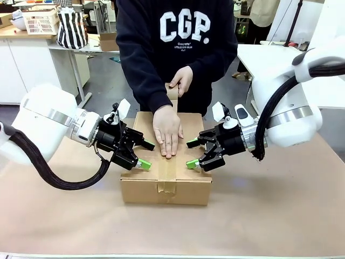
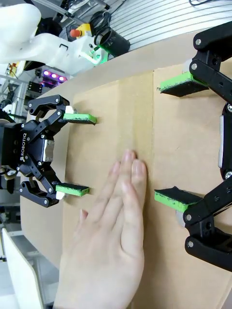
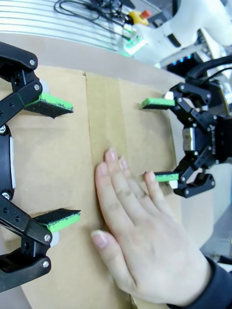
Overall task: Pack the gift set into the box.
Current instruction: Press and hold the closed box until the human finishes sealing it.
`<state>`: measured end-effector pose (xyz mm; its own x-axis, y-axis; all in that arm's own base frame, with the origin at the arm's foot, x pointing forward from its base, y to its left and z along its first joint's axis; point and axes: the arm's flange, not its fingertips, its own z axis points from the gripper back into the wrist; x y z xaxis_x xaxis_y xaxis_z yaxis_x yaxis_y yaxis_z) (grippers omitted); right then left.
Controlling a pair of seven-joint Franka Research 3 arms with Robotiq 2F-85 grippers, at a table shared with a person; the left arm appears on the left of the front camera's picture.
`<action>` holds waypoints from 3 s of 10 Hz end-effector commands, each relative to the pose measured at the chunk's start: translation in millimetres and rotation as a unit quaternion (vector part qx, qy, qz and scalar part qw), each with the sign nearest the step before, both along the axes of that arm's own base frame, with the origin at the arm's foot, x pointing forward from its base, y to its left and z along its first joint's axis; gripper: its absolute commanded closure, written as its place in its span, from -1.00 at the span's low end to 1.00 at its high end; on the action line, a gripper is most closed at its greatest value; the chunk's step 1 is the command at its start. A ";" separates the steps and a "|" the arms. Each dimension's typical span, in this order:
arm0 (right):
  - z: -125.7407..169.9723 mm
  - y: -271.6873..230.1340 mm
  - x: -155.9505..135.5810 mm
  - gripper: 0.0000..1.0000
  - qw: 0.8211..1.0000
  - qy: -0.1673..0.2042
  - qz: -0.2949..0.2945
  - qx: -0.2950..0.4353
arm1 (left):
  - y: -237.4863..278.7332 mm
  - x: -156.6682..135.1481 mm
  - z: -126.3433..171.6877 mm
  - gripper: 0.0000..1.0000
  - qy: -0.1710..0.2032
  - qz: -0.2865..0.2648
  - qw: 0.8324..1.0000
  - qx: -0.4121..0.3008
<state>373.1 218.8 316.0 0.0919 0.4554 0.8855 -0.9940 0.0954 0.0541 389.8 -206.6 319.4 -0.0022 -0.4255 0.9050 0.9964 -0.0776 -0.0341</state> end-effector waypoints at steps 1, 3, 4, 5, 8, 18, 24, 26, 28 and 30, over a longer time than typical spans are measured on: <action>-1.9 -0.2 -1.7 -1.00 1.000 -0.003 -0.002 -0.008 | -0.2 -0.7 -1.7 -1.00 0.002 -0.001 1.000 0.000; -1.9 -0.2 -1.7 -1.00 1.000 -0.003 -0.002 -0.008 | -0.2 -0.7 -1.7 -1.00 0.002 -0.001 1.000 0.000; -1.9 -0.2 -1.7 -1.00 1.000 -0.003 -0.002 -0.008 | -0.2 -0.7 -1.7 -1.00 0.002 -0.001 1.000 0.000; -1.9 -0.2 -1.7 -1.00 1.000 -0.003 -0.002 -0.008 | -0.2 -0.7 -1.7 -1.00 0.002 -0.001 1.000 0.000; -1.9 -0.2 -1.7 -1.00 1.000 -0.003 -0.002 -0.008 | -0.2 -0.7 -1.7 -1.00 0.002 -0.001 1.000 0.000; -1.9 -0.2 -1.7 -1.00 1.000 -0.003 -0.002 -0.008 | -0.2 -0.7 -1.7 -1.00 0.002 -0.001 1.000 0.000; -1.9 -0.2 -1.7 -1.00 1.000 -0.003 -0.002 -0.008 | -0.2 -0.7 -1.7 -1.00 0.002 -0.001 1.000 0.000; -1.9 -0.2 -1.7 -1.00 1.000 -0.003 -0.002 -0.008 | -0.2 -0.7 -1.7 -1.00 0.002 -0.001 1.000 0.000; -1.9 -0.2 -1.7 -1.00 1.000 -0.003 -0.002 -0.008 | -0.2 -0.7 -1.7 -1.00 0.002 -0.001 1.000 0.000; -1.9 -0.2 -1.7 -1.00 1.000 -0.003 -0.002 -0.008 | -0.2 -0.7 -1.7 -1.00 0.002 -0.001 1.000 0.000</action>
